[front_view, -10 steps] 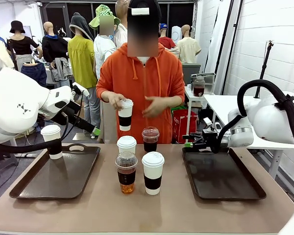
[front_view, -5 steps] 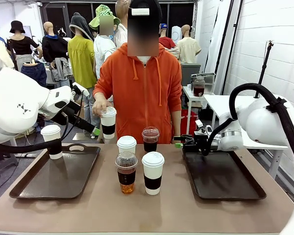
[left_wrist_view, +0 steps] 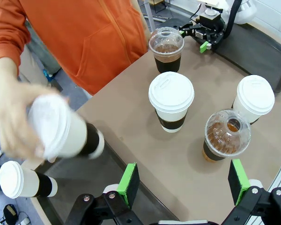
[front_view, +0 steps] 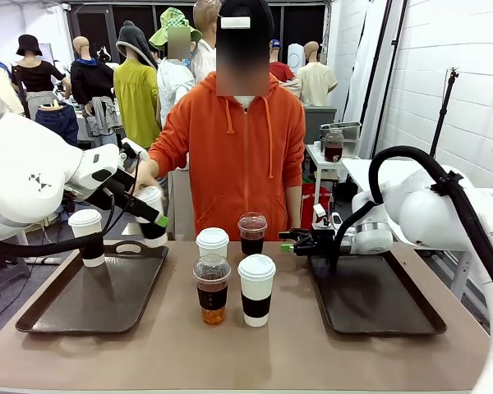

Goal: Distribute the coffee onto the tray.
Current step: Pick up one iced Americano and place it on the right Handle tray.

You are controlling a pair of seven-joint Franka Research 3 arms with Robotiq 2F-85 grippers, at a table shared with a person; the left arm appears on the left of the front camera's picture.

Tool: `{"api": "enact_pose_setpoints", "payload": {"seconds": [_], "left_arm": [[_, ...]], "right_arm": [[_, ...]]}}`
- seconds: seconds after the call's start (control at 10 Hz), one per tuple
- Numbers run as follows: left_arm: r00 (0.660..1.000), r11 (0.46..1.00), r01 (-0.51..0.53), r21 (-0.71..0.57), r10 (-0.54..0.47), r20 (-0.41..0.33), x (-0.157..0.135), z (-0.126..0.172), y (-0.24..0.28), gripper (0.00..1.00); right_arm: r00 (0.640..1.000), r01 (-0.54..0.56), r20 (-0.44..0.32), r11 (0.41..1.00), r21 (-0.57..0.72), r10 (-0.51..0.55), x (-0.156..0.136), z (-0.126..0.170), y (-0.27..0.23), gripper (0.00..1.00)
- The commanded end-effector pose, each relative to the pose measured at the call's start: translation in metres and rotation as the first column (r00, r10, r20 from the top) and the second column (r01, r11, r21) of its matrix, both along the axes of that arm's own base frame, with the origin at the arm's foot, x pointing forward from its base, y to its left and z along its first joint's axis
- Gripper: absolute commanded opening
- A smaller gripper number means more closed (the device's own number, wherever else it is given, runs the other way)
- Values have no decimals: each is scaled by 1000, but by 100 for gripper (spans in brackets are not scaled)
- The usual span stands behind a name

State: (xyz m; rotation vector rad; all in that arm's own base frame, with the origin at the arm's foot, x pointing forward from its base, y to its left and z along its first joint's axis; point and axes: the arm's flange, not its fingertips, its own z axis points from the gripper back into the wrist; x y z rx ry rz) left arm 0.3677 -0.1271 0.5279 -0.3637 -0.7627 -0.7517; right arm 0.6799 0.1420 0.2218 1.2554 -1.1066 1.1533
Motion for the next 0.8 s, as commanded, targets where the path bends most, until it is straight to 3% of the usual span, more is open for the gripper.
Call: {"api": "enact_pose_setpoints", "payload": {"seconds": [0.0, 0.7], "left_arm": [[1000, 1000, 3, -6, -3, -4, 0, 0, 1, 100], [1000, 1000, 3, -6, -3, -4, 0, 0, 1, 100]], "right_arm": [[1000, 21, -21, 1000, -10, -22, 8, 2, -2, 100], [1000, 2, 0, 1000, 0, -2, 1, 0, -1, 100]]}}
